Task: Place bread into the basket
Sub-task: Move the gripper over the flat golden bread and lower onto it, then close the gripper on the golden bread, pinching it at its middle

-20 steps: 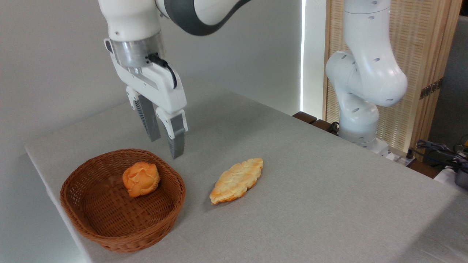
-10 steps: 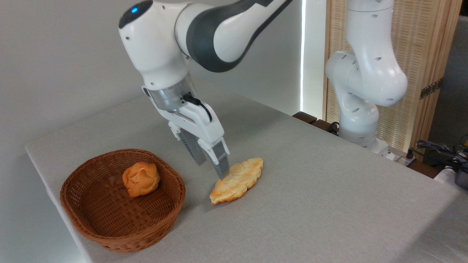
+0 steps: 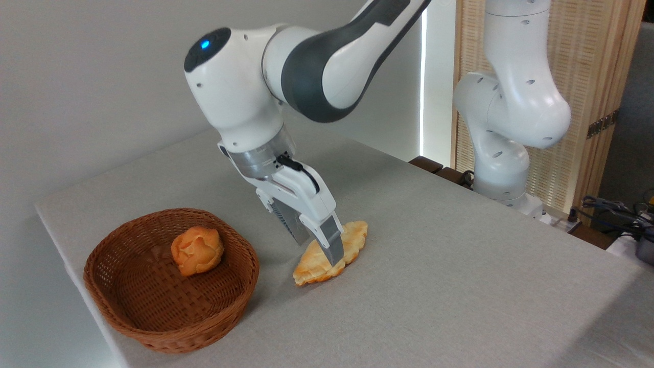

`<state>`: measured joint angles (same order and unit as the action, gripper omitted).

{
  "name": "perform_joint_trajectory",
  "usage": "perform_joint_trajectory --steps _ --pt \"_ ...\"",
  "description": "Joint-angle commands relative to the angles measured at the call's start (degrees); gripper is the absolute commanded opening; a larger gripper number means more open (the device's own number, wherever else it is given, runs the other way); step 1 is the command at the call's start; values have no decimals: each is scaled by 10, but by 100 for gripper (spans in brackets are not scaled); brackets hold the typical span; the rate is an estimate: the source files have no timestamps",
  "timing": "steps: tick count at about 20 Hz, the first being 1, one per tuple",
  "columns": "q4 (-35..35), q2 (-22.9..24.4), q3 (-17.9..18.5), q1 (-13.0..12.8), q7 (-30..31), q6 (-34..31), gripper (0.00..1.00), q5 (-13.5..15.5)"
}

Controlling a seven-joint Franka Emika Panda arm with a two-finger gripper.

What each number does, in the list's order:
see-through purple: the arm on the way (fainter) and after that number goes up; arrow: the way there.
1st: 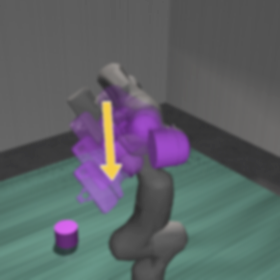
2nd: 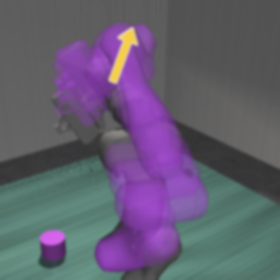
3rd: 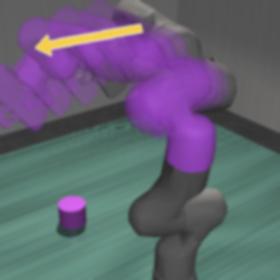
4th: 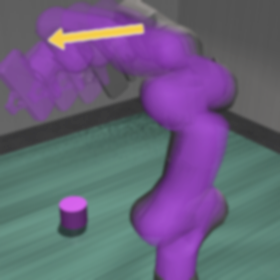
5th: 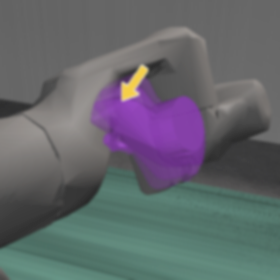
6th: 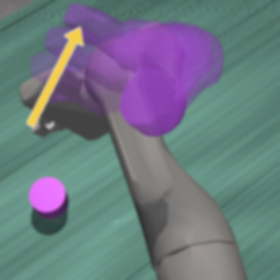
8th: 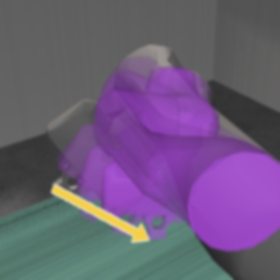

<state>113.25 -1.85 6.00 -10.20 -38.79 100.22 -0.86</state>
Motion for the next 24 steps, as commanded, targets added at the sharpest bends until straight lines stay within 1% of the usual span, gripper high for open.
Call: perform_joint_trajectory --steps 1,4,9,10,11,13,14,15,22,24 --pt "7 -20 6 -6 -10 15 100 -7" --pt "7 -32 4 -7 -11 20 100 -6" --pt "5 -47 -3 -18 -9 25 100 -6" --pt "4 -47 -6 -18 -11 26 95 -6" --pt "2 -47 -7 -18 -12 27 84 -6" --pt "1 -47 -8 -18 -12 27 44 -4" --pt "0 -47 -8 -18 -12 27 30 -2" --pt "0 -47 -8 -18 -12 27 27 -1" --pt "0 -44 -9 -18 -12 26 27 0" --pt "0 -40 -17 -18 -12 24 25 0"
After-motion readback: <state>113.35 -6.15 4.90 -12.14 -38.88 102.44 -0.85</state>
